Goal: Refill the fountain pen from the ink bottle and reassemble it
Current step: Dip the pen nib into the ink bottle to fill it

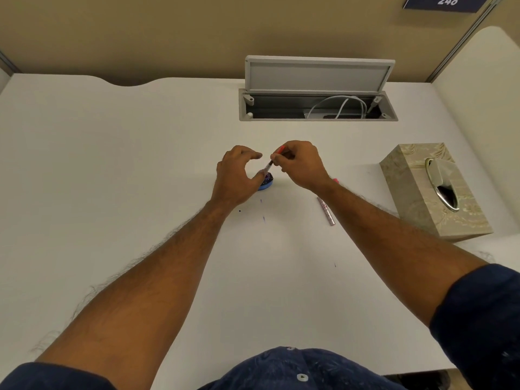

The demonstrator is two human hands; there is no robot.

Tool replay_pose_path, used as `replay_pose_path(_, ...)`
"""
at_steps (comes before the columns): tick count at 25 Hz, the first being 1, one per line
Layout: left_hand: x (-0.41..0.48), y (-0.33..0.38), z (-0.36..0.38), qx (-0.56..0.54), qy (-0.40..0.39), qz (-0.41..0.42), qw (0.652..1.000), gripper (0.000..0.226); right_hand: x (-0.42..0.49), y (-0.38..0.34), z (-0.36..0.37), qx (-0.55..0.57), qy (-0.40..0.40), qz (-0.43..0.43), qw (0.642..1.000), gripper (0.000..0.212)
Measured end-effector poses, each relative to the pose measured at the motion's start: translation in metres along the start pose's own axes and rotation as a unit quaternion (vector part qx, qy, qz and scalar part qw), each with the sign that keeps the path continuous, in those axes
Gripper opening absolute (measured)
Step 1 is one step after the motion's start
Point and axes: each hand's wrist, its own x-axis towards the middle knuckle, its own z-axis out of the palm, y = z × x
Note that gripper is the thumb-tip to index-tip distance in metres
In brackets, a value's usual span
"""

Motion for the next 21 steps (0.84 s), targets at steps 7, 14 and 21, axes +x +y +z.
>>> replay_pose_path(7, -0.011, 0.002, 0.0, -0.06, 0.086, -0.048, 0.993, 0.029, -0.013, 0.014, -0.004, 0.106, 0.068, 0.059, 0.99, 0.015)
replay_pose_path(14, -0.036, 0.019, 0.006, -0.118, 0.13, -0.118, 0.978, 0.018, -0.035, 0.021, -0.003, 0.29, 0.094, 0.151, 0.94, 0.012)
replay_pose_path(21, -0.065, 0.041, 0.024, -0.167, 0.121, -0.197, 0.958, 0.009, -0.051, 0.026, 0.008, 0.473, 0.091, 0.31, 0.82, 0.009)
